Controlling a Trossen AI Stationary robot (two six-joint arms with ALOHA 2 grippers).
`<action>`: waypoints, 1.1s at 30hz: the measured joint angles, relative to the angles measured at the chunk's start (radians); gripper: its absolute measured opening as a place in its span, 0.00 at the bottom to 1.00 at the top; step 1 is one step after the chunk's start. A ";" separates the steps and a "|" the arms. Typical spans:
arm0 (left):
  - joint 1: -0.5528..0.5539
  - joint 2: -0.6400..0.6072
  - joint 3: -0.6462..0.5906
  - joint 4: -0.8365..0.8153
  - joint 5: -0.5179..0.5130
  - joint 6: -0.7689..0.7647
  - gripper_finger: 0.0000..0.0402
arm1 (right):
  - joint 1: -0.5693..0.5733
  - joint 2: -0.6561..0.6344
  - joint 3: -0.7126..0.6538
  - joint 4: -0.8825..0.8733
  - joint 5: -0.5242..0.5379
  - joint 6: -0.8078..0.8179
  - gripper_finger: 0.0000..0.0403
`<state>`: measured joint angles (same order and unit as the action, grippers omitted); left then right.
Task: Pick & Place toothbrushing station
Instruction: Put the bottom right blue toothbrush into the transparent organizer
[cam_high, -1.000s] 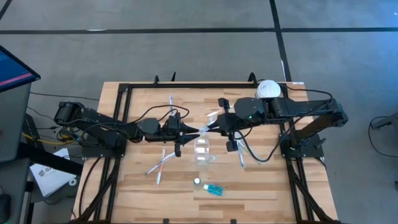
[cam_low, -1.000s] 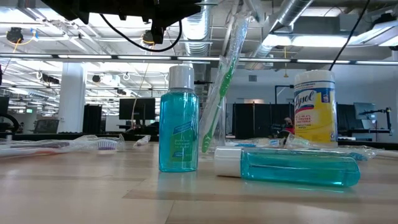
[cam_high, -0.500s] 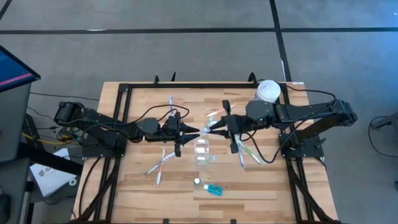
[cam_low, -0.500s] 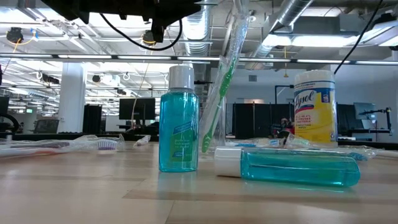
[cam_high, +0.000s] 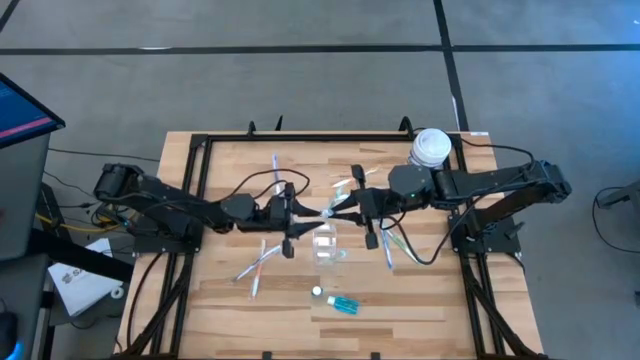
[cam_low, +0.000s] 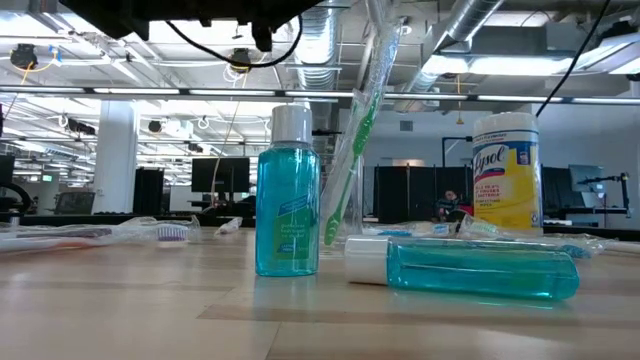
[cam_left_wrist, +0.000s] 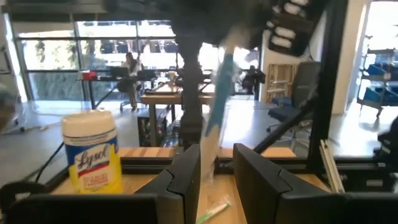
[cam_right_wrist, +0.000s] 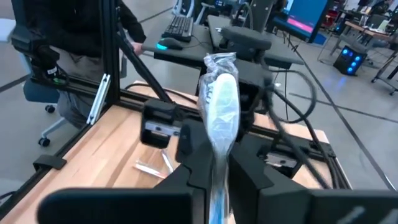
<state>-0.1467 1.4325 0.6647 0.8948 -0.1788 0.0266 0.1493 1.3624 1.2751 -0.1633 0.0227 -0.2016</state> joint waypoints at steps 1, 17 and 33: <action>-0.001 0.009 0.000 0.013 0.001 0.013 0.22 | 0.000 0.000 0.000 0.000 0.000 0.000 0.08; 0.004 0.122 0.000 0.251 -0.002 0.106 0.22 | 0.001 0.000 0.000 -0.001 0.000 0.008 0.09; 0.009 0.125 0.072 0.254 0.058 0.160 0.22 | 0.001 0.000 0.000 -0.003 -0.034 0.008 0.09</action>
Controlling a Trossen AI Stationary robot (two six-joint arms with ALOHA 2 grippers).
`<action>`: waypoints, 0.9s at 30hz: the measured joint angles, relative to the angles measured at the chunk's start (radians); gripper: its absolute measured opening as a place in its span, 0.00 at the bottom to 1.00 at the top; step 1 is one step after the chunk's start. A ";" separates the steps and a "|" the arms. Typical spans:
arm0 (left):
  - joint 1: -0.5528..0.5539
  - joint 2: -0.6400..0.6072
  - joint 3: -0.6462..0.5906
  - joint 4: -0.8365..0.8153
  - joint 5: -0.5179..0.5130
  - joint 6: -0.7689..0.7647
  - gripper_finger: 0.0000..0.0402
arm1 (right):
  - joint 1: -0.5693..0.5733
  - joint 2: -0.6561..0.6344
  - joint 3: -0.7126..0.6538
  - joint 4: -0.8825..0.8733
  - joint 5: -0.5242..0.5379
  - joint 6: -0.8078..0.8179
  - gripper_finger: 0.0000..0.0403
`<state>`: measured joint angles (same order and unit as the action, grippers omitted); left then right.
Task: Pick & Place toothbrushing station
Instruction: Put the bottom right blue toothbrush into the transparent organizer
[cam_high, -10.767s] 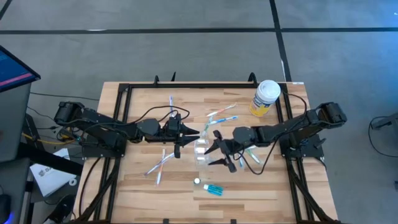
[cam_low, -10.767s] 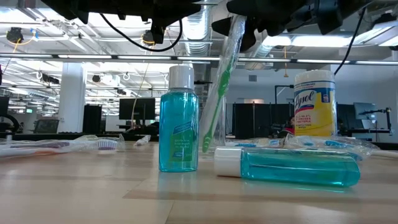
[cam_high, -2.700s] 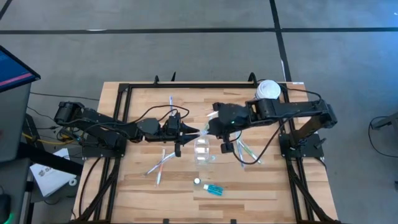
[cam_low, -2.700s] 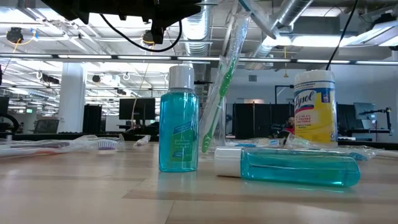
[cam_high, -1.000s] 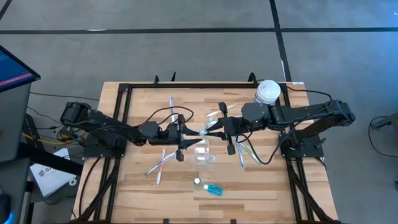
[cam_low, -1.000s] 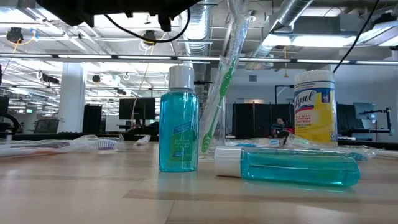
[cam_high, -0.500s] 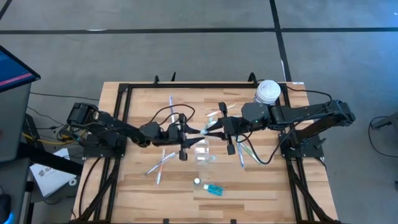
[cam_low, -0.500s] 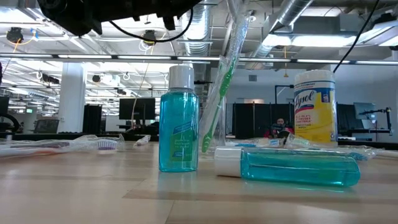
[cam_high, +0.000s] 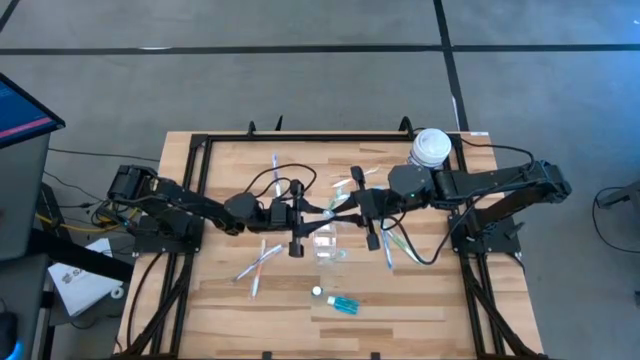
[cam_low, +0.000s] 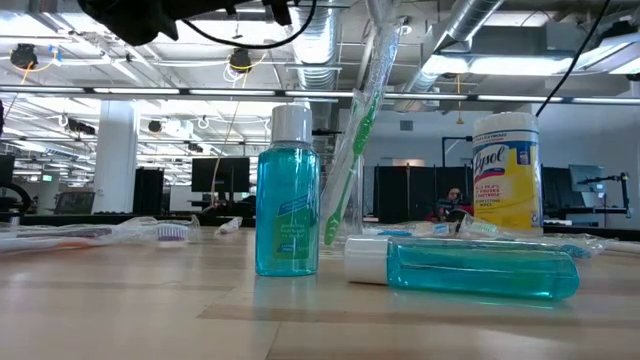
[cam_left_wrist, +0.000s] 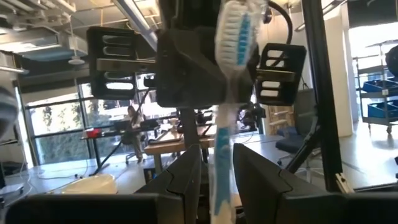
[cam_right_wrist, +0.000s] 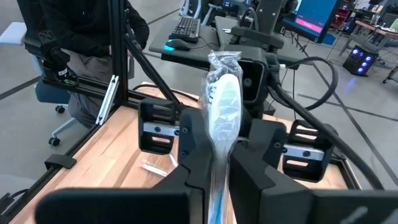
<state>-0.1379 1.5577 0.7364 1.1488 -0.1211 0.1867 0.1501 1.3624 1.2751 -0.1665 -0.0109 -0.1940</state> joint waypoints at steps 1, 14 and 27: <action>0.000 0.004 0.001 0.000 0.001 0.000 0.22 | 0.000 0.000 0.000 0.000 0.000 0.000 0.08; 0.000 0.069 0.075 0.004 0.033 0.002 0.22 | 0.000 0.000 0.000 -0.004 -0.001 -0.008 0.08; 0.000 0.122 0.126 -0.002 0.033 0.018 0.22 | 0.000 0.000 0.000 -0.030 -0.001 -0.007 0.03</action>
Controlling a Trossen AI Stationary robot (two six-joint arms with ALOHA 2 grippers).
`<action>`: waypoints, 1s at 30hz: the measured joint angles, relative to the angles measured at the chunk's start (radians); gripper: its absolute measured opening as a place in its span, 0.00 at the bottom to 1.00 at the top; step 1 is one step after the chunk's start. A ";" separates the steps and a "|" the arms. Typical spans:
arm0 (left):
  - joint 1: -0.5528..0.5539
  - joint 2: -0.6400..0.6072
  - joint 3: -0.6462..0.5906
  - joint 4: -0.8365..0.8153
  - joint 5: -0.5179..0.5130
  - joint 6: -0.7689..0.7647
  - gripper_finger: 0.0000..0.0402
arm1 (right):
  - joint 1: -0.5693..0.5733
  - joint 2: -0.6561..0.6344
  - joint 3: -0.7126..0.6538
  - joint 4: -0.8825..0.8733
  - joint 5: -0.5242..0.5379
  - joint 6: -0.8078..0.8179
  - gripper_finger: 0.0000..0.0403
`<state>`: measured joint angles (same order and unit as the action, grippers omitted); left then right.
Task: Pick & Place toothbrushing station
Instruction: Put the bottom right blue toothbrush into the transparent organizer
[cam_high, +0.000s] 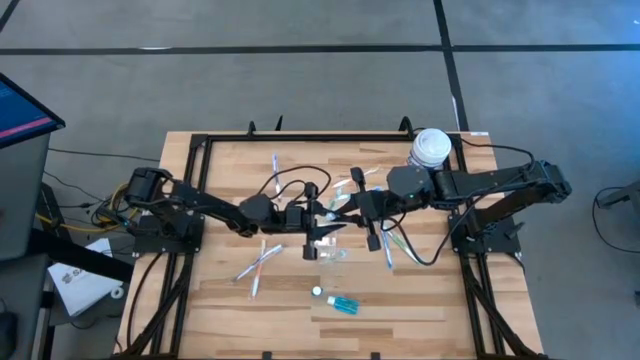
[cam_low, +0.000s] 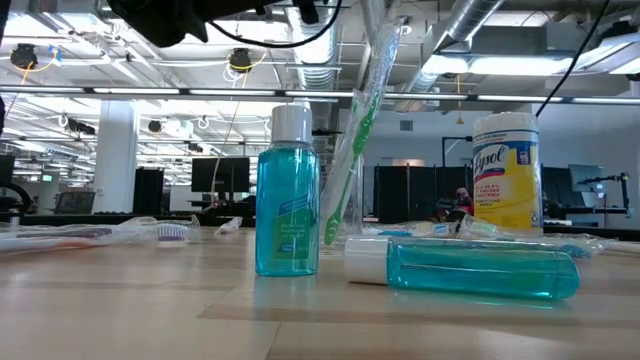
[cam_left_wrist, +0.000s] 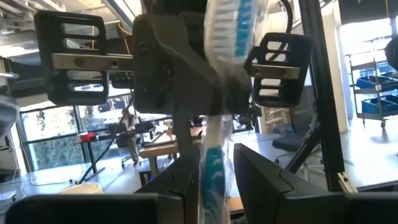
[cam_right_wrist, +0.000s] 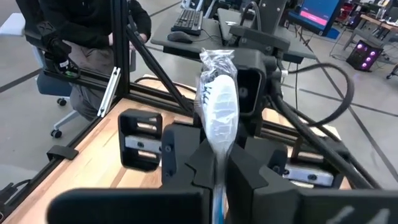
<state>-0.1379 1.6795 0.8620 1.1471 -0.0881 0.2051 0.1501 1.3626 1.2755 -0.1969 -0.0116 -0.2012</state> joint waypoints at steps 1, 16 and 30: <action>0.000 -0.001 0.000 0.006 0.000 -0.001 0.22 | 0.000 0.000 0.000 -0.002 0.000 0.000 0.03; 0.000 -0.003 0.000 0.003 0.000 -0.003 0.11 | -0.003 0.000 0.000 -0.010 0.000 0.011 0.13; 0.000 -0.003 0.000 -0.007 -0.021 -0.002 0.02 | -0.003 -0.009 0.000 -0.068 0.011 0.011 0.13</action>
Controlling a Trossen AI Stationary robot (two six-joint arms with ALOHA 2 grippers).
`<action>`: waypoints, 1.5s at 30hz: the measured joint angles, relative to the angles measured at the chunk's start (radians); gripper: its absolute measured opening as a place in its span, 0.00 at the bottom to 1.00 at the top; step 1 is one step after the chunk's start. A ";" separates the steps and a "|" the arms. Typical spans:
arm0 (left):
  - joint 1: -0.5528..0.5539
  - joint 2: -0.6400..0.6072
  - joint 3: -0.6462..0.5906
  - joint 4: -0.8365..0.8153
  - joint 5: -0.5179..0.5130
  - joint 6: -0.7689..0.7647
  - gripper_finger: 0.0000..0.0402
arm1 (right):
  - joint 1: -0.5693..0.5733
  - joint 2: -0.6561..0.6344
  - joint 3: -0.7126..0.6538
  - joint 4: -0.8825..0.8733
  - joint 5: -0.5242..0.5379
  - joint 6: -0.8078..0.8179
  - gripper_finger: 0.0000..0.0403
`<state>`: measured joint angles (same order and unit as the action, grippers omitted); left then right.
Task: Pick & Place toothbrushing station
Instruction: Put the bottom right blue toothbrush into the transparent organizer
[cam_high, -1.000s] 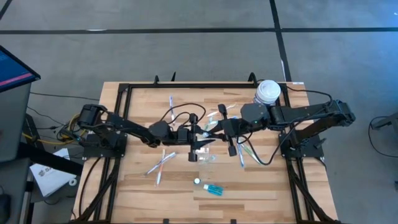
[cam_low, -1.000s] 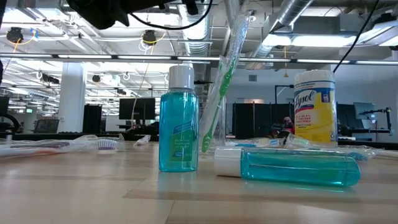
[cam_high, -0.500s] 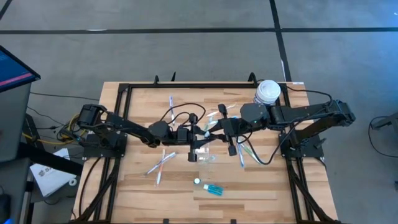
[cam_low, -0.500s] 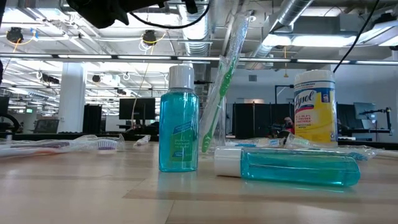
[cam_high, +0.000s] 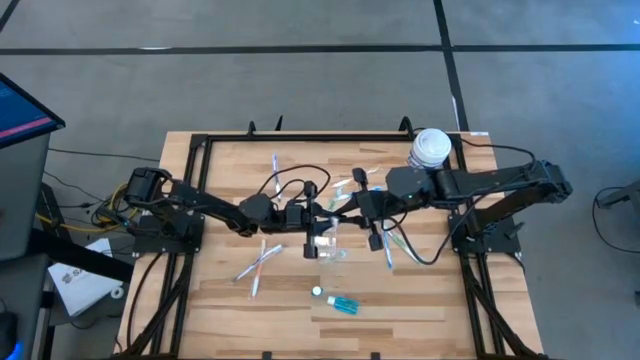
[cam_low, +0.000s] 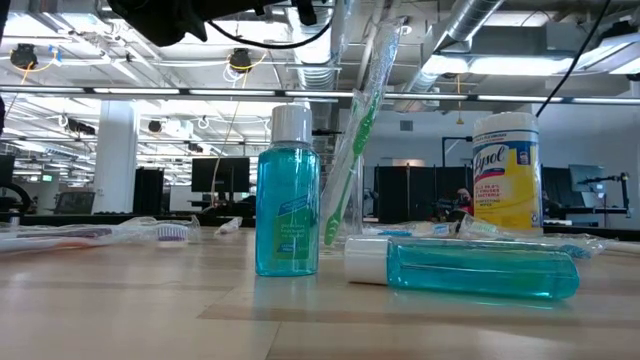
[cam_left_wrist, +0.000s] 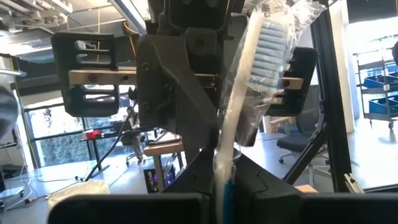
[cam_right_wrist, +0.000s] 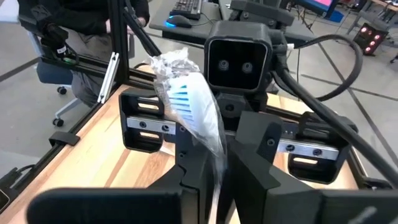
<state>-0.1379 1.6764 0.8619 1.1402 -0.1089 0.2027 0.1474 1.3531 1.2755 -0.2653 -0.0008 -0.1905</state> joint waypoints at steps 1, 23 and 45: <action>0.000 0.000 0.000 0.000 0.000 0.000 0.02 | 0.000 -0.002 0.000 -0.002 0.000 0.000 0.13; 0.069 0.000 -0.030 -0.066 -0.087 -0.001 0.10 | -0.006 -0.112 0.000 -0.336 0.001 0.105 0.13; 0.107 0.000 -0.030 -0.284 -0.227 -0.007 0.03 | -0.006 -0.112 0.000 -0.372 0.002 0.122 0.13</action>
<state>-0.0312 1.6764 0.8318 0.8565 -0.3355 0.1960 0.1413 1.2407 1.2758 -0.6373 0.0010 -0.0683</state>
